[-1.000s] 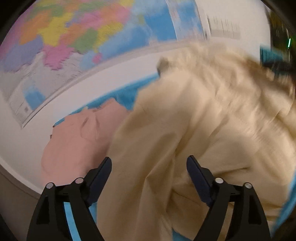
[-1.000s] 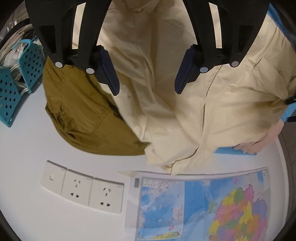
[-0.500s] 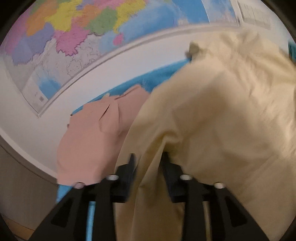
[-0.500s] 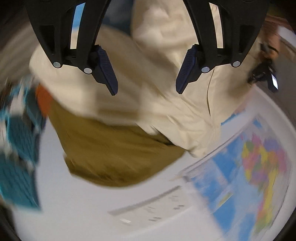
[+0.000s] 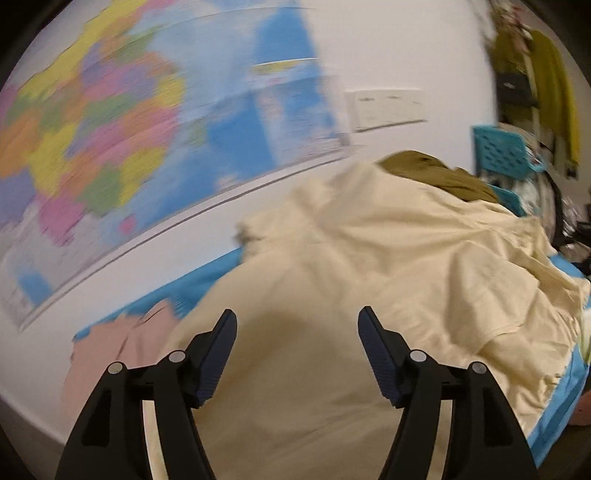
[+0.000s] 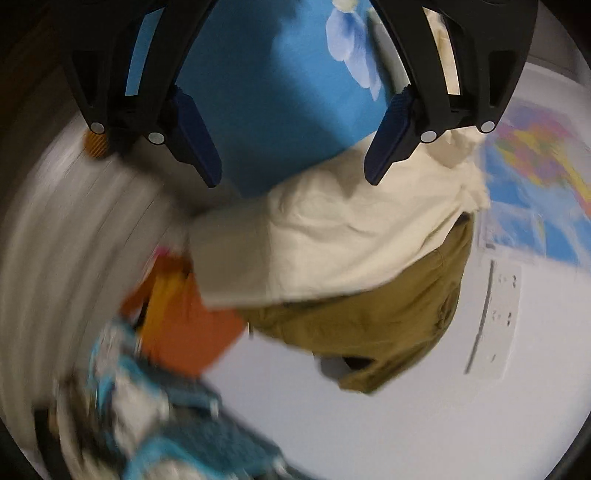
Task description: Fold large clothes
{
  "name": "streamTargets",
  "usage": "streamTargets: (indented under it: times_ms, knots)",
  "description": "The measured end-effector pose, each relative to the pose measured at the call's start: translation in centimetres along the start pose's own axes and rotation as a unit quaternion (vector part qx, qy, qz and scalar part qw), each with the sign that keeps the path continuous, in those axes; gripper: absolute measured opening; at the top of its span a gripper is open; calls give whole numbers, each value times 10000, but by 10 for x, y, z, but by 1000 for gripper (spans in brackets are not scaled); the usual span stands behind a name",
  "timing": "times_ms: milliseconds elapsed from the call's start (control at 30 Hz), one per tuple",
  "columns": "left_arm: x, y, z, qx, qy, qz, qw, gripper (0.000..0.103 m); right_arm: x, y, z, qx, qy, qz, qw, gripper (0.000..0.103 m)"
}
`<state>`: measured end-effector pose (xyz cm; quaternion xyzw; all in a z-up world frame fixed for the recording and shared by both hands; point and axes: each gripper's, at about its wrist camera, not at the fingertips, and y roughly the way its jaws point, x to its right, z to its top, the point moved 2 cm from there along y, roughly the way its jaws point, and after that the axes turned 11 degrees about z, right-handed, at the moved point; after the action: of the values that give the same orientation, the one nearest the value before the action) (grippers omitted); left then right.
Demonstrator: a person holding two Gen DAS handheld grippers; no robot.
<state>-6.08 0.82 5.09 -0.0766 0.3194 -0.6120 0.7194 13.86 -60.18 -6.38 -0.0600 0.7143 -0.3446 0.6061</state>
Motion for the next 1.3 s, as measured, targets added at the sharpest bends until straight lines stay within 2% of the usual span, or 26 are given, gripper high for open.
streamTargets:
  times_ms: [100, 200, 233, 267, 300, 333, 400, 467, 533, 567, 600, 633, 667, 700, 767, 800, 900, 933, 1000, 1033, 1100, 1200, 1267, 1300]
  knots:
    - [30, 7, 7, -17, 216, -293, 9993, 67, 14, 22, 4, -286, 639, 539, 9961, 80]
    - [54, 19, 13, -117, 343, -527, 9980, 68, 8, 27, 15, -204, 735, 824, 9937, 74]
    - [60, 23, 15, -167, 345, -615, 9974, 68, 0, 30, 21, -130, 571, 859, 9946, 57]
    - [65, 27, 16, -218, 347, -704, 9967, 68, -7, 31, 24, -91, 381, 816, 9959, 33]
    - [68, 30, 16, -251, 343, -767, 9961, 68, -16, 30, 28, 27, 116, 770, 9970, 24]
    - [72, 34, 17, -307, 327, -846, 9954, 68, -24, 26, 31, 175, -111, 698, 9973, 9]
    - [76, 40, 18, -432, 274, -947, 9942, 68, -49, 10, 38, 590, -585, 643, 9945, 5]
    - [74, 44, 19, -527, 175, -1104, 9923, 68, -94, -13, 41, 1032, -1319, 609, 9840, 5]
    - [75, 48, 21, -575, 59, -1299, 9898, 68, -148, -32, 38, 1352, -2212, 488, 9646, 5]
    - [75, 49, 21, -601, -9, -1395, 9884, 68, -179, -38, 30, 1486, -2748, 426, 9490, 5]
    - [75, 52, 21, -639, -121, -1507, 9864, 68, -210, -43, 18, 1601, -3294, 343, 9299, 5]
    - [74, 54, 21, -679, -210, -1582, 9848, 68, -251, -45, -1, 1671, -3985, 262, 9014, 5]
    - [74, 56, 21, -701, -257, -1632, 9838, 68, -276, -43, -14, 1667, -4421, 256, 8810, 5]
    - [73, 57, 21, -701, -295, -1669, 9830, 68, -310, -37, -37, 1606, -4962, 286, 8527, 5]
    - [67, 58, 20, -674, -431, -1718, 9819, 68, -349, -18, -72, 1368, -5608, 288, 8161, 5]
    - [62, 57, 20, -649, -523, -1736, 9813, 68, -370, -1, -99, 1185, -6039, 288, 7877, 5]
    - [41, 56, 16, -619, -862, -1714, 9795, 68, -394, 40, -161, 652, -6767, 345, 7325, 5]
    - [30, 55, 12, -609, -1001, -1671, 9789, 68, -397, 60, -186, 405, -7026, 364, 7095, 5]
    - [5, 55, 2, -613, -1275, -1501, 9785, 68, -394, 92, -224, 91, -7387, 255, 6735, 6]
    - [-5, 55, -4, -627, -1381, -1432, 9780, 68, -389, 114, -244, -156, -7514, 211, 6593, 7]
    - [-27, 56, -18, -689, -1645, -1319, 9751, 68, -372, 155, -274, -635, -7662, 56, 6395, 9]
    - [-62, 62, -43, -916, -2061, -1163, 9673, 68, -344, 205, -298, -1226, -7699, -265, 6257, 17]
    - [-75, 66, -57, -1060, -2203, -1108, 9633, 68, -324, 229, -306, -1699, -7600, -464, 6256, 32]
    - [-80, 68, -64, -1123, -2244, -1128, 9614, 67, -314, 236, -309, -1934, -7563, -534, 6227, 35]
